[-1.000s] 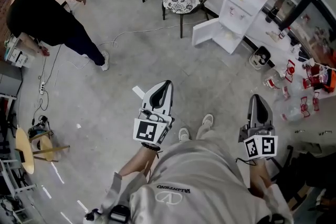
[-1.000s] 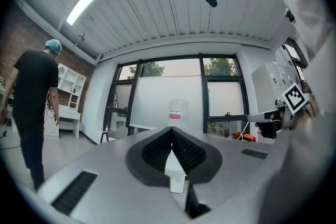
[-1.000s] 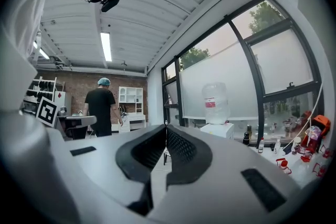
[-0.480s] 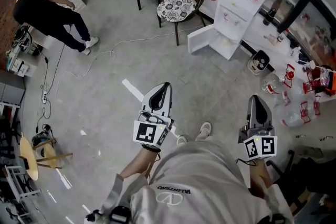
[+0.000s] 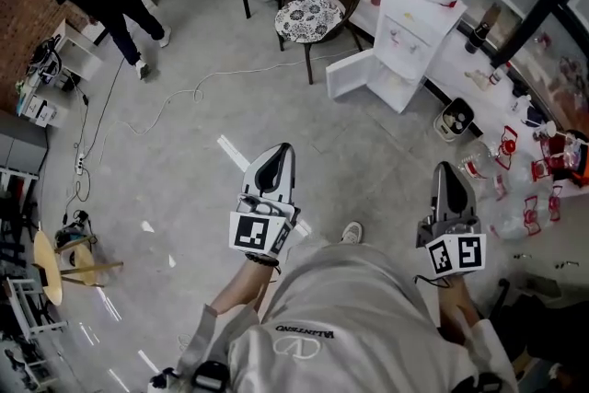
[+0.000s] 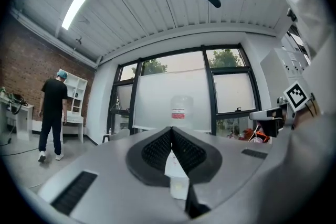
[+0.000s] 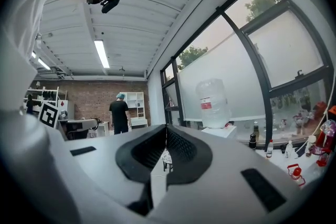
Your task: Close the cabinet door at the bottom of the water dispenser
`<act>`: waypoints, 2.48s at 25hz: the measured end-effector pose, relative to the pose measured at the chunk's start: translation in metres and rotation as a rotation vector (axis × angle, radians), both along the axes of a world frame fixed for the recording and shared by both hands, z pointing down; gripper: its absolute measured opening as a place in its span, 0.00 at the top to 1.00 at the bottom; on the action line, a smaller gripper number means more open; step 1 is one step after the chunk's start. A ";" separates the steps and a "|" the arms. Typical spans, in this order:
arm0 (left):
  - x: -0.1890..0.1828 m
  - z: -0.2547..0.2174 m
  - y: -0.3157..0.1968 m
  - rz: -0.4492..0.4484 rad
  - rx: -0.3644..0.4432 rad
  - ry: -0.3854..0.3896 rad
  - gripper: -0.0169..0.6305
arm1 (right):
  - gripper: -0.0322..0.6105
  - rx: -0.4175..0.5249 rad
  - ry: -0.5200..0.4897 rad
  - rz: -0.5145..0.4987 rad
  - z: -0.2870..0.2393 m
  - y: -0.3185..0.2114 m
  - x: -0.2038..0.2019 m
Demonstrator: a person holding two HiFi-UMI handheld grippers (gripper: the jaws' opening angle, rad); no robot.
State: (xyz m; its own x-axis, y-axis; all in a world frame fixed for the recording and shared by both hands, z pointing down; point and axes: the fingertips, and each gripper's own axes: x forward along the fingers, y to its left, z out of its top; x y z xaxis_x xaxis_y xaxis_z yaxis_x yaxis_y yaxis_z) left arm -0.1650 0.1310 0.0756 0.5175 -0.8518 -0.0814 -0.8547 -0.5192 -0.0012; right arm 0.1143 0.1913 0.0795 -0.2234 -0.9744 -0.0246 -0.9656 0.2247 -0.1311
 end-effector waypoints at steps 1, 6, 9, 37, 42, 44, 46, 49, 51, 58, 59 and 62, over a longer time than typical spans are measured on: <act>0.003 0.001 -0.002 -0.006 -0.001 -0.002 0.96 | 0.92 -0.001 -0.002 -0.005 0.001 -0.002 0.003; 0.011 0.001 -0.009 -0.022 -0.010 -0.018 0.96 | 0.92 -0.016 -0.015 -0.012 0.006 -0.013 0.018; 0.012 0.003 -0.015 -0.028 -0.021 -0.028 0.96 | 0.92 -0.029 -0.024 -0.013 0.012 -0.021 0.022; -0.015 0.012 -0.230 0.140 -0.037 0.002 0.96 | 0.92 -0.027 0.015 0.108 0.005 -0.200 -0.035; -0.011 0.023 -0.250 0.189 -0.053 0.005 0.96 | 0.92 -0.035 0.022 0.134 0.008 -0.216 -0.042; -0.006 0.025 -0.256 0.199 -0.065 0.008 0.96 | 0.92 -0.046 0.026 0.138 0.011 -0.219 -0.041; -0.001 0.028 -0.258 0.215 -0.076 0.010 0.96 | 0.92 -0.052 0.037 0.142 0.012 -0.220 -0.040; 0.010 0.035 -0.261 0.236 -0.101 0.007 0.96 | 0.92 -0.049 0.038 0.154 0.012 -0.224 -0.032; 0.019 0.034 -0.261 0.247 -0.106 0.007 0.96 | 0.92 -0.054 0.040 0.155 0.012 -0.224 -0.027; 0.051 0.026 -0.266 0.244 -0.088 0.001 0.96 | 0.92 -0.057 0.033 0.111 0.014 -0.238 -0.004; 0.056 0.026 -0.266 0.238 -0.086 0.000 0.96 | 0.92 -0.057 0.030 0.101 0.015 -0.241 0.001; 0.068 0.025 -0.268 0.215 -0.087 -0.010 0.96 | 0.92 -0.051 0.030 0.068 0.014 -0.251 0.013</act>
State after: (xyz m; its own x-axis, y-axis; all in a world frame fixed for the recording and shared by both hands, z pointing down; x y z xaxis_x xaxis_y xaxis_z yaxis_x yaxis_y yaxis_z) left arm -0.0970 -0.1368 0.1011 0.6886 -0.7251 -0.0069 -0.7242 -0.6882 0.0435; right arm 0.1278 -0.0601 0.0934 -0.1563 -0.9872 0.0308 -0.9821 0.1520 -0.1112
